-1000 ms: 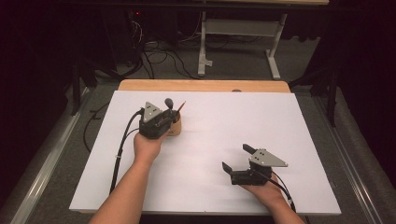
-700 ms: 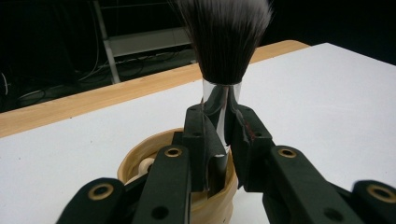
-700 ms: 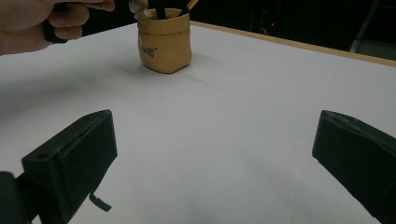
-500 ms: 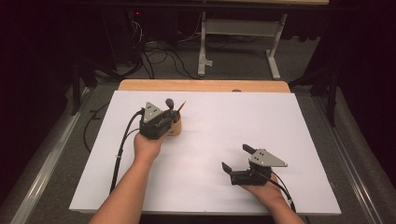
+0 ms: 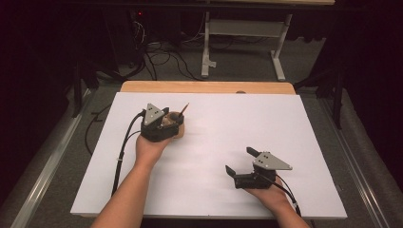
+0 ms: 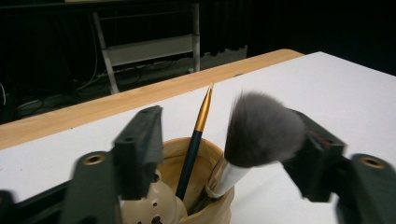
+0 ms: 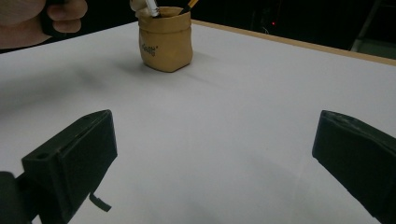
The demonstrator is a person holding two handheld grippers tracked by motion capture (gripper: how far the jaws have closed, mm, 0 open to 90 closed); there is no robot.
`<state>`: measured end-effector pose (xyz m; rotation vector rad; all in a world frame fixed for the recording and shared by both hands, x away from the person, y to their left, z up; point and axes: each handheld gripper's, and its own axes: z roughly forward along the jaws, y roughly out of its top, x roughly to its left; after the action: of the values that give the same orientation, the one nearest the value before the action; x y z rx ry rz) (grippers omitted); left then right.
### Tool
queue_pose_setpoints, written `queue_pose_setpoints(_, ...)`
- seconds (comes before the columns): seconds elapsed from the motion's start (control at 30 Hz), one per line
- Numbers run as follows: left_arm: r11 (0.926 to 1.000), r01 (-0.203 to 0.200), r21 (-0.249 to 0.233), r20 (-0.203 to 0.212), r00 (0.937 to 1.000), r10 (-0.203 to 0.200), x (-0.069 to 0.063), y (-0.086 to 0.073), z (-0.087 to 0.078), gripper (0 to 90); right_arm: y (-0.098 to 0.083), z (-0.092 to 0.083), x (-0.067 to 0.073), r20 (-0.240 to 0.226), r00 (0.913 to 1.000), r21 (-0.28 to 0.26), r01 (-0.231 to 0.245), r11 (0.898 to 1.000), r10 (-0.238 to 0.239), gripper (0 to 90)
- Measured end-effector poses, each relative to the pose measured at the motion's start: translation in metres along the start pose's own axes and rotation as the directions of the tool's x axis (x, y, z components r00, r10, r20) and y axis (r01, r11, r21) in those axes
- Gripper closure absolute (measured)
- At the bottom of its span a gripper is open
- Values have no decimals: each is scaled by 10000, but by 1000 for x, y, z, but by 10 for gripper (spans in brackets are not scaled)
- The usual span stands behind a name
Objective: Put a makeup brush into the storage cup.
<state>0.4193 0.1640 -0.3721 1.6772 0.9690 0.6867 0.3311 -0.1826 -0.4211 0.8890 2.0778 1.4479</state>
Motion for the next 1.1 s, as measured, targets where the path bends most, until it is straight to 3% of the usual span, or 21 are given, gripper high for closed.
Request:
queue_pose_setpoints(0.3, 9996, 272, 90, 66, 9996, -273, -2, 1, -1, 165, 0, 0, 0, 6, 10000, 36, -12, 10000, 12, 13)
queue_pose_setpoints(0.5, 9988, 468, 131, -113, 9988, -466, 1, 1, -5, 74, 0, 0, 0, 5, 10000, 0, 69, 10000, -69, 13)
queue_pose_setpoints(1.1, 9961, 838, 294, 35, 9965, -839, 5, -12, -16, 55, -1, 1, 0, 69, 10000, 86, 41, 10000, -41, 13)
